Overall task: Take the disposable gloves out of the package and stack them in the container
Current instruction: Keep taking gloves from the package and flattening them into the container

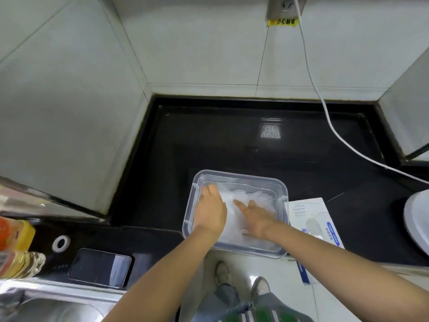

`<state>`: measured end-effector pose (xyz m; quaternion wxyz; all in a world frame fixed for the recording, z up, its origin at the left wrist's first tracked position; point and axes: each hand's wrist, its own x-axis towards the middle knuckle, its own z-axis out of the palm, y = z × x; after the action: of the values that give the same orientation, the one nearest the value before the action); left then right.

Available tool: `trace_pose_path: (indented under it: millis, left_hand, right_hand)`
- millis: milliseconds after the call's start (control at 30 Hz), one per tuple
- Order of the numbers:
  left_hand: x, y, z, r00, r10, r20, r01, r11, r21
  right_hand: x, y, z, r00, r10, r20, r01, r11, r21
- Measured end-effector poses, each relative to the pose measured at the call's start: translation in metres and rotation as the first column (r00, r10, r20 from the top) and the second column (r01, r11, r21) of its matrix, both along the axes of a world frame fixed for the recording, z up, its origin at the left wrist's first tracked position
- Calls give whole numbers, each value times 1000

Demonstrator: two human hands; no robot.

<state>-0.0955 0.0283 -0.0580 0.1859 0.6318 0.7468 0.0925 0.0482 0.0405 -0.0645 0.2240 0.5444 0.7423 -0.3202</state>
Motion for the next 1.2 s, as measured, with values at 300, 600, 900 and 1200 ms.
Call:
trace_pose_path:
  millis: [300,600,900,1200]
  left_hand:
    - [0,8,-21,948,-303,-96,219,842,-493]
    - [-9,7,-44,949,-304,-86,206,800,-563]
    - [-7,5,-11,932,-342,-124,249,848,-469]
    - [65,-8,55,975,-219,32,214,969,121]
  right_hand:
    - [-3,0,-12,999,-3,38,6,997,-76]
    - [-4,-5,-17,994,-75,77,75,997,5]
    - [22,13,29,880,-207,-427,282,952,122]
    - [118,1,49,782,-333,-527,514,822,243]
